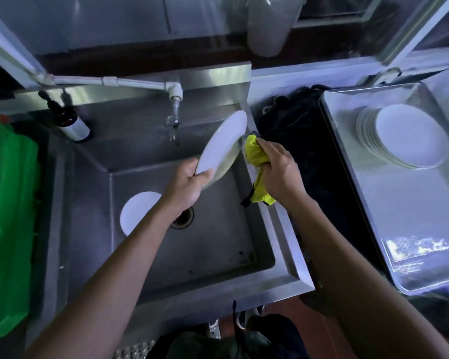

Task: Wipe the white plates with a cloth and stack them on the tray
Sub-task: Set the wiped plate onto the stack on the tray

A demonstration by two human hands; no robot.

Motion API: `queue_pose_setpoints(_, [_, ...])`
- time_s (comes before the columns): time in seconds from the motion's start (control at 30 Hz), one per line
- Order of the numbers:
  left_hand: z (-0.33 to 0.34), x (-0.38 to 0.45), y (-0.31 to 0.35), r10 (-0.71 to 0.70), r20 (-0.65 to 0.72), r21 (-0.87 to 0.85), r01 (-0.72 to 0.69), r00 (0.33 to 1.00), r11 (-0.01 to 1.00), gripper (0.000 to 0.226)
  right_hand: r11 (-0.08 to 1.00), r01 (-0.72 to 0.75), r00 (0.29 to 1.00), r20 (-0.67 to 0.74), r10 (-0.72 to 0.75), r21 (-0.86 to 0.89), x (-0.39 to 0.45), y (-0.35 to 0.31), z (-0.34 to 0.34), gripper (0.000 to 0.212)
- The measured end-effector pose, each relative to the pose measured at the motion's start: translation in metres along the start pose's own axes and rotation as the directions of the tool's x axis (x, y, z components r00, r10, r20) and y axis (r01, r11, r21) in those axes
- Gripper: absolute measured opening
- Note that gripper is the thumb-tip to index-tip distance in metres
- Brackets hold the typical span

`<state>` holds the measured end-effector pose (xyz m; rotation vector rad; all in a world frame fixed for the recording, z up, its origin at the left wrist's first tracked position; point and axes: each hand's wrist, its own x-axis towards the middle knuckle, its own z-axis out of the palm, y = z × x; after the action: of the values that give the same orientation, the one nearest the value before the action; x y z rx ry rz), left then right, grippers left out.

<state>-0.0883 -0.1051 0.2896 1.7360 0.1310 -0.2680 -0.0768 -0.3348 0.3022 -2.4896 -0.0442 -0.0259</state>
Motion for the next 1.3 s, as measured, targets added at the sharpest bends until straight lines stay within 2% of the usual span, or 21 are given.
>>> queue_pose_setpoints(0.1, [0.033, 0.017, 0.028, 0.136, -0.048, 0.177, -0.125, 0.99, 0.976, 0.029, 1.0, 0.015, 0.998, -0.063, -0.015, -0.013, -0.001, 0.019, -0.036, 0.067])
queue_pose_setpoints(0.17, [0.054, 0.027, 0.047, 0.234, -0.039, 0.314, -0.21, 0.971, 0.926, 0.034, 1.0, 0.008, 0.995, -0.096, -0.01, -0.019, -0.002, 0.036, -0.058, 0.067])
queue_pose_setpoints(0.27, [0.089, 0.039, 0.071, 0.324, 0.046, 0.474, -0.306, 0.945, 0.826, 0.044, 0.999, -0.013, 0.99, -0.143, 0.009, -0.029, -0.006, 0.063, -0.09, 0.069])
queue_pose_setpoints(0.33, [0.113, 0.045, 0.083, 0.326, 0.123, 0.559, -0.337, 0.937, 0.758, 0.037, 0.999, -0.028, 0.984, -0.179, 0.024, -0.024, -0.01, 0.08, -0.108, 0.071])
queue_pose_setpoints(0.43, [0.151, 0.05, 0.1, 0.391, 0.255, 0.656, -0.456, 0.884, 0.602, 0.015, 0.997, -0.08, 0.972, -0.222, 0.076, -0.012, -0.018, 0.106, -0.133, 0.073])
queue_pose_setpoints(0.5, [0.177, 0.054, 0.111, 0.438, 0.327, 0.675, -0.531, 0.838, 0.512, 0.034, 0.993, -0.122, 0.962, -0.248, 0.117, -0.003, -0.026, 0.124, -0.15, 0.074])
queue_pose_setpoints(0.57, [0.203, 0.06, 0.119, 0.445, 0.397, 0.664, -0.586, 0.803, 0.464, 0.048, 0.988, -0.153, 0.951, -0.271, 0.148, 0.002, -0.034, 0.141, -0.166, 0.075])
queue_pose_setpoints(0.67, [0.246, 0.068, 0.131, 0.456, 0.476, 0.634, -0.653, 0.752, 0.414, 0.055, 0.977, -0.211, 0.936, -0.289, 0.201, -0.004, -0.049, 0.167, -0.189, 0.078])
queue_pose_setpoints(0.87, [0.335, 0.089, 0.149, 0.443, 0.6, 0.641, -0.732, 0.666, 0.231, 0.074, 0.955, -0.295, 0.898, -0.341, 0.279, 0.004, -0.076, 0.216, -0.227, 0.077])
queue_pose_setpoints(0.97, [0.377, 0.099, 0.152, 0.411, 0.67, 0.618, -0.771, 0.619, 0.155, 0.072, 0.944, -0.33, 0.883, -0.35, 0.312, 0.008, -0.086, 0.238, -0.237, 0.075])
queue_pose_setpoints(1.3, [0.458, 0.127, 0.137, 0.365, 0.694, 0.667, -0.745, 0.62, 0.0, 0.064, 0.917, -0.4, 0.874, -0.305, 0.378, -0.008, -0.102, 0.284, -0.247, 0.073])
